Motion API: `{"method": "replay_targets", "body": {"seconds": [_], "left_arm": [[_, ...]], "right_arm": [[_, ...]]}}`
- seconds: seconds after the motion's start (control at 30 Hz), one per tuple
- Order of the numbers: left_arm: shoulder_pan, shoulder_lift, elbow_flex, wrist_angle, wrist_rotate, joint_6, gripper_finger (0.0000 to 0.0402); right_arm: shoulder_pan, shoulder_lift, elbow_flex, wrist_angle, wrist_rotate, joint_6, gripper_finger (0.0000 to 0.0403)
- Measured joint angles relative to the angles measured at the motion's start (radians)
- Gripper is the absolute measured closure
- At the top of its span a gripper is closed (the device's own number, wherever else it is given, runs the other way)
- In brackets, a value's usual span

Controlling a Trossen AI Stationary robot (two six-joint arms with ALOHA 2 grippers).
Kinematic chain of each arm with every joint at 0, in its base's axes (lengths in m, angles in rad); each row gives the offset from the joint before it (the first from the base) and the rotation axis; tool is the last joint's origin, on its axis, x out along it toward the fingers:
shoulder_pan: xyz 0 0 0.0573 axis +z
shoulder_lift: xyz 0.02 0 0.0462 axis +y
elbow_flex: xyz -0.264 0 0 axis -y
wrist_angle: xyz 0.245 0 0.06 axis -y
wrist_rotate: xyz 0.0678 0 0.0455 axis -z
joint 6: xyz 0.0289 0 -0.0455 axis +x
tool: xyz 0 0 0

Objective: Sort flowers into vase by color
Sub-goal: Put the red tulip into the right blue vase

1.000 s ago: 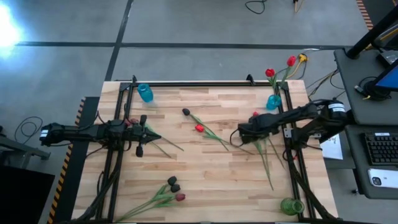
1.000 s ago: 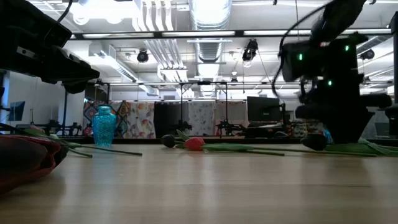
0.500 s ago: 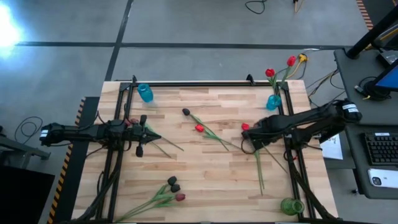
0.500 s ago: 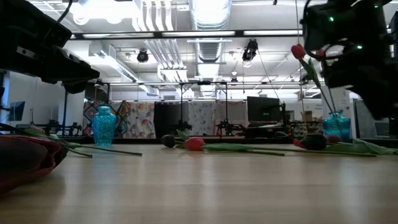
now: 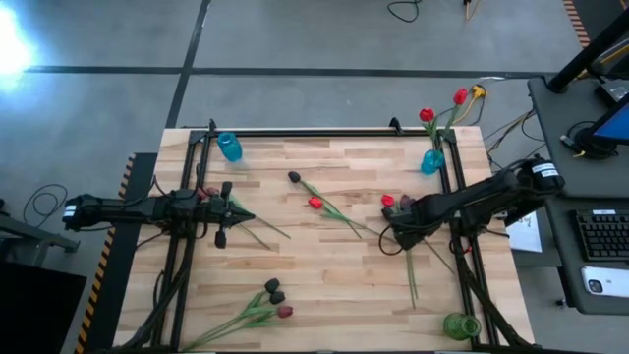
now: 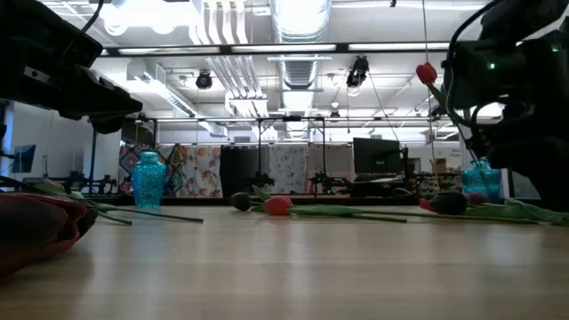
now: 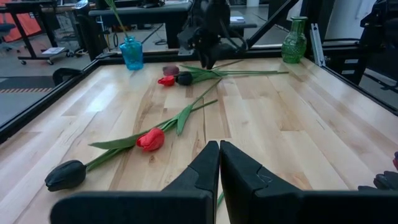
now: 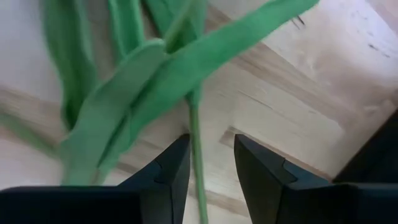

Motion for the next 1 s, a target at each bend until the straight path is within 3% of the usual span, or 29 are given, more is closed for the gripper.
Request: {"method": "replay_targets", "body": {"seconds": [0.2,0.47,0.6,0.73,1.0], "left_arm": [[0.000,0.001,0.000,0.000,0.000,0.000,0.0402],[0.000,0.003,0.000,0.000,0.000,0.000,0.0402],[0.000,0.004,0.000,0.000,0.000,0.000,0.0402],[0.000,0.005,0.000,0.000,-0.001,0.000,0.0402],[0.000,0.006,0.000,0.000,0.000,0.000,0.0402]], "right_arm": [[0.000,0.044,-0.004,0.030,0.007,-0.028,0.0297],[0.000,0.055,-0.009,0.052,0.007,-0.038,0.0387],[0.000,0.058,0.061,-0.103,0.049,-0.029,0.0392],[0.017,0.052,0.204,-0.264,0.191,-0.024,0.0393],[0.103,0.084,0.352,-0.257,0.478,-0.266,0.0394]]}}
